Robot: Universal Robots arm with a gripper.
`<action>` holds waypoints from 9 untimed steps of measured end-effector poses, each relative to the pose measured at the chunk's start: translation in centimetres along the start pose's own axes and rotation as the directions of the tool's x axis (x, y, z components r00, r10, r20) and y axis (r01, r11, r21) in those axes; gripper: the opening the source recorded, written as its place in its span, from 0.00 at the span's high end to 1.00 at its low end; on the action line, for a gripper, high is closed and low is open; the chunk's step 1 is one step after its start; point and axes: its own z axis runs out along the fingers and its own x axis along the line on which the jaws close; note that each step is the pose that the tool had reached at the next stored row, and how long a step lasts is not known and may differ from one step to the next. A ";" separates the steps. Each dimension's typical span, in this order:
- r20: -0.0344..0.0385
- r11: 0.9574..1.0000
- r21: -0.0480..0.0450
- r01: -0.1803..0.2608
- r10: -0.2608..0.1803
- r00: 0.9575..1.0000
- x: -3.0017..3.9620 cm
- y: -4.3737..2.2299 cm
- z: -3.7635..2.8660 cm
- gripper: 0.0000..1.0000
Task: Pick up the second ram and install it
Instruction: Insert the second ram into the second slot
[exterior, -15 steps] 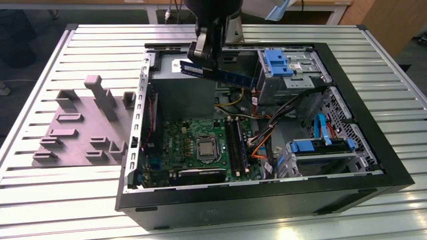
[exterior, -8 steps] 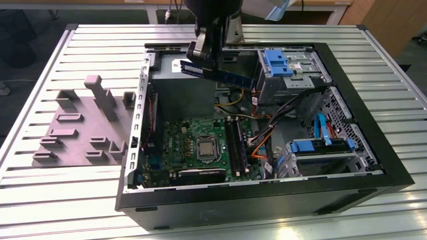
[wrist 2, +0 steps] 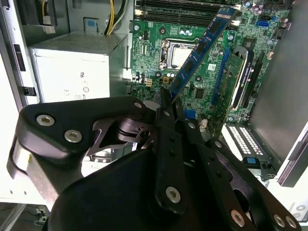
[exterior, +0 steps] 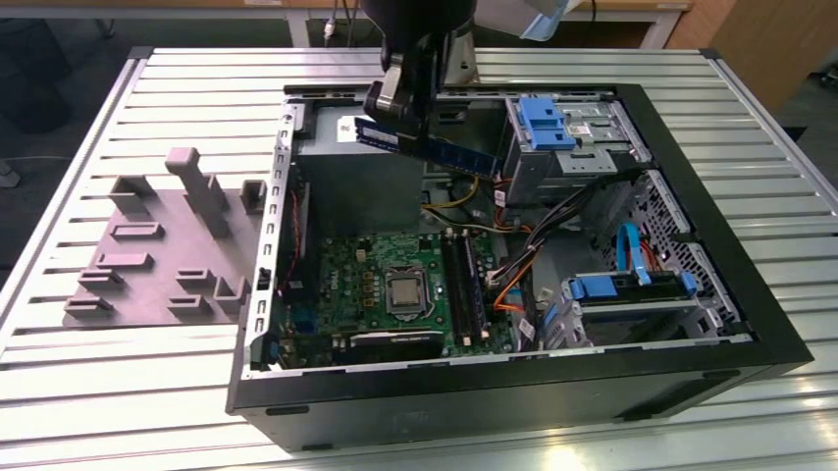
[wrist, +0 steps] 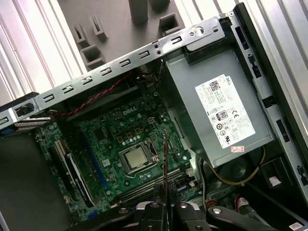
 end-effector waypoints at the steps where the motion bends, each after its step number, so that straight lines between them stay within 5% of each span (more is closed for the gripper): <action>1: 0.000 1.000 0.000 -0.004 0.004 1.000 0.00 0.00 0.00 0.86; 9: 0.000 0.999 0.001 -0.036 0.036 0.999 0.00 0.00 0.03 0.86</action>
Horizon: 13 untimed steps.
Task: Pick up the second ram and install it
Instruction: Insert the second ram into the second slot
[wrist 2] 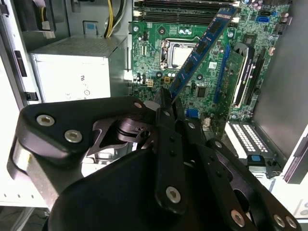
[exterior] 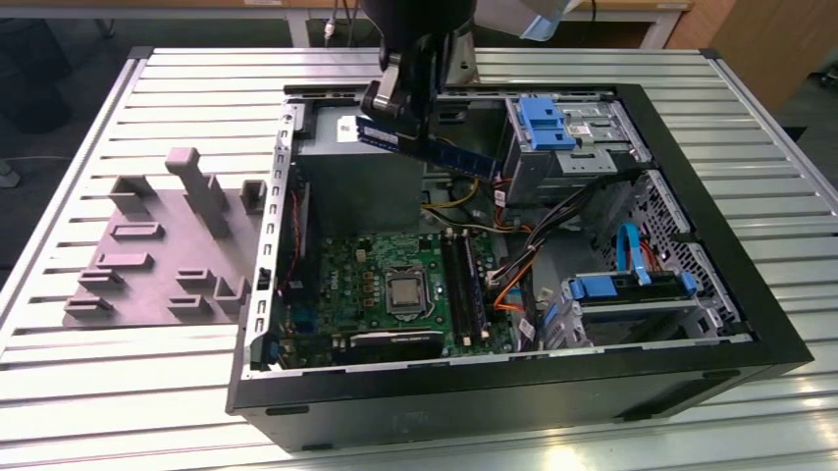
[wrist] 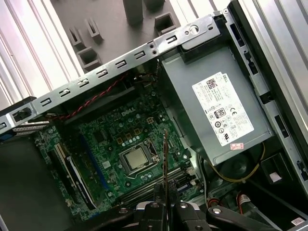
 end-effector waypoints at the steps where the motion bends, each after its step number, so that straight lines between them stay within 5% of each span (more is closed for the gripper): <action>1: 0.000 1.000 0.000 -0.004 0.004 1.000 0.00 0.00 0.00 0.86; 13: 0.000 0.999 0.001 -0.052 0.052 0.999 0.00 0.00 0.05 0.86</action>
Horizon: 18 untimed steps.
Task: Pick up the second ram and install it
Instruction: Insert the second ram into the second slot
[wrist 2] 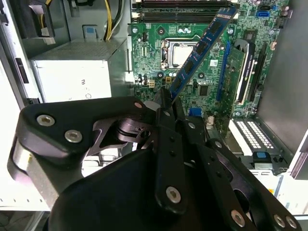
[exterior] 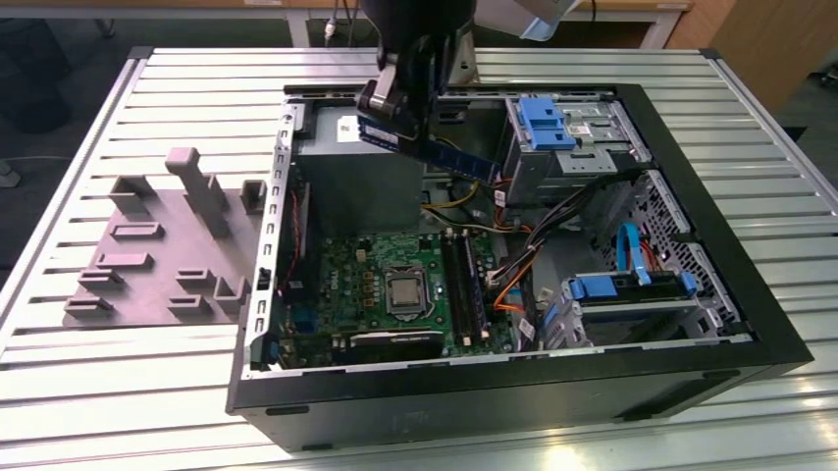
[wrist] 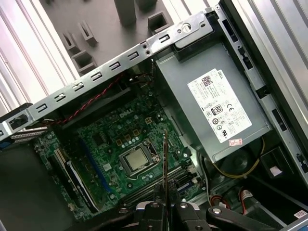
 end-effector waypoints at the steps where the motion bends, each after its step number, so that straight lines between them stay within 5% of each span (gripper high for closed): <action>1: 0.000 1.000 0.000 -0.004 0.004 1.000 0.00 0.00 0.00 0.86; 11: 0.000 0.996 0.002 -0.094 0.094 0.996 0.00 0.00 0.07 0.86; 18: 0.001 0.976 0.005 -0.216 0.216 0.977 0.00 0.00 0.16 0.86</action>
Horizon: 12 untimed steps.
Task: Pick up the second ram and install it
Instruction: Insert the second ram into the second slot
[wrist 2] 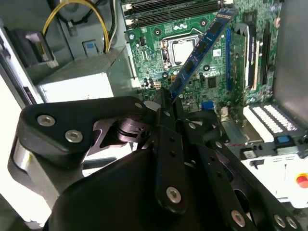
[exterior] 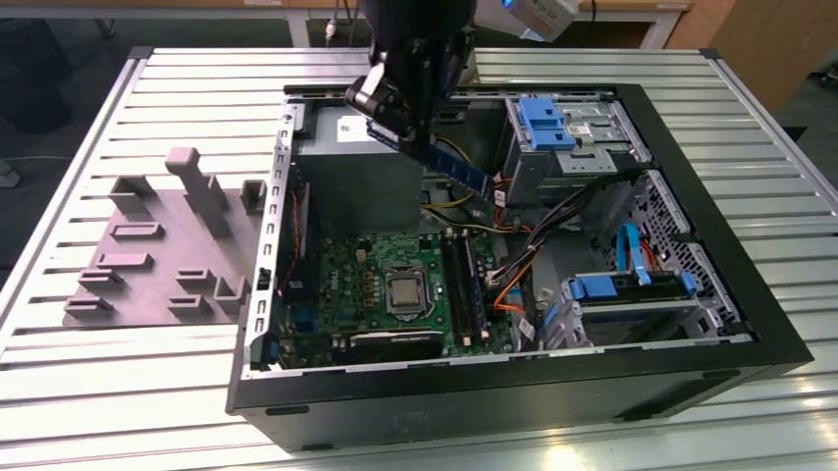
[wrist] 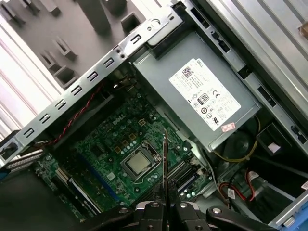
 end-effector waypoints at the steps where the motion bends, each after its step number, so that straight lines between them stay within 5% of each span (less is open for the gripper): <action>1: 0.000 1.000 0.000 -0.018 0.018 1.000 0.00 0.00 0.01 0.86; 6: 0.000 0.995 0.003 -0.103 0.103 0.995 0.00 0.00 0.07 0.86; 12: 0.001 0.980 0.005 -0.201 0.201 0.980 0.00 0.00 0.14 0.86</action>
